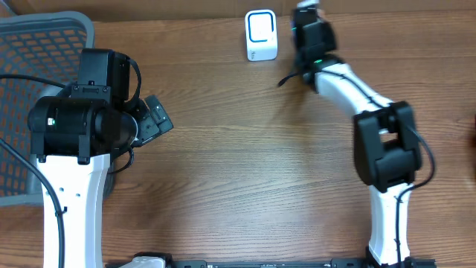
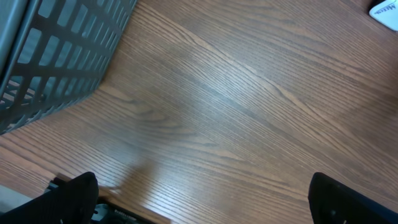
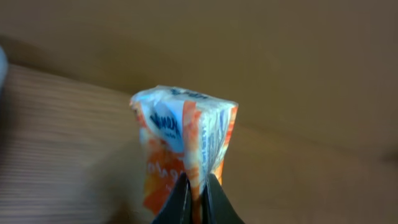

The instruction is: Scan the item barcode

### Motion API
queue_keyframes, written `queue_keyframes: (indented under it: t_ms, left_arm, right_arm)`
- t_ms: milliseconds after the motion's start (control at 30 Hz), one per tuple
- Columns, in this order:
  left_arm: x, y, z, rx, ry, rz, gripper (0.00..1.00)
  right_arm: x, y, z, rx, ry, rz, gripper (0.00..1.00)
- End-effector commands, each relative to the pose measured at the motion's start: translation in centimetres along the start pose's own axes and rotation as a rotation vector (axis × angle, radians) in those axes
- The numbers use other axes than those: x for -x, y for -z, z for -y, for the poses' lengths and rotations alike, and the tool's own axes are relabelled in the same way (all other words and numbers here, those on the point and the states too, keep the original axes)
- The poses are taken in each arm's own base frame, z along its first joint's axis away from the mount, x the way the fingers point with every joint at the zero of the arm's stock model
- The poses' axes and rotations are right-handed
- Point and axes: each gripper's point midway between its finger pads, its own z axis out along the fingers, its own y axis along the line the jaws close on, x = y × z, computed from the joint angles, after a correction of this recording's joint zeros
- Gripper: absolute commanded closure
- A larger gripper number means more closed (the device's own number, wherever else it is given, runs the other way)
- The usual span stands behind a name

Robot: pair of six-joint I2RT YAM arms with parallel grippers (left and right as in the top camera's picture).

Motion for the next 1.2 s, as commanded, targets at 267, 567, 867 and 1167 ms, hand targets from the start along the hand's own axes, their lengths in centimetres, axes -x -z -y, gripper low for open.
queue_keyframes:
  t_ms: [267,567,867,1167]
  left_arm:
    - [0.2,-0.1,-0.3,0.014,0.025,0.005,0.0]
    - [0.2,-0.1,-0.3,0.014,0.025,0.005,0.0]
    - [0.2,-0.1,-0.3,0.014,0.025,0.005,0.0]
    - [0.2,-0.1,-0.3,0.014,0.025,0.005,0.01]
  right_arm:
    - [-10.5,3.3,22.3,-0.305,-0.587,-0.468,0.96]
    - [-21.3,4.4,28.8,-0.35,-0.751,-0.752,0.96]
    - [-25.9,5.7,33.2,-0.415,-0.854,-0.827,0.79]
    - [-26.0,5.6,32.6,-0.355,-0.892,-0.838,0.0]
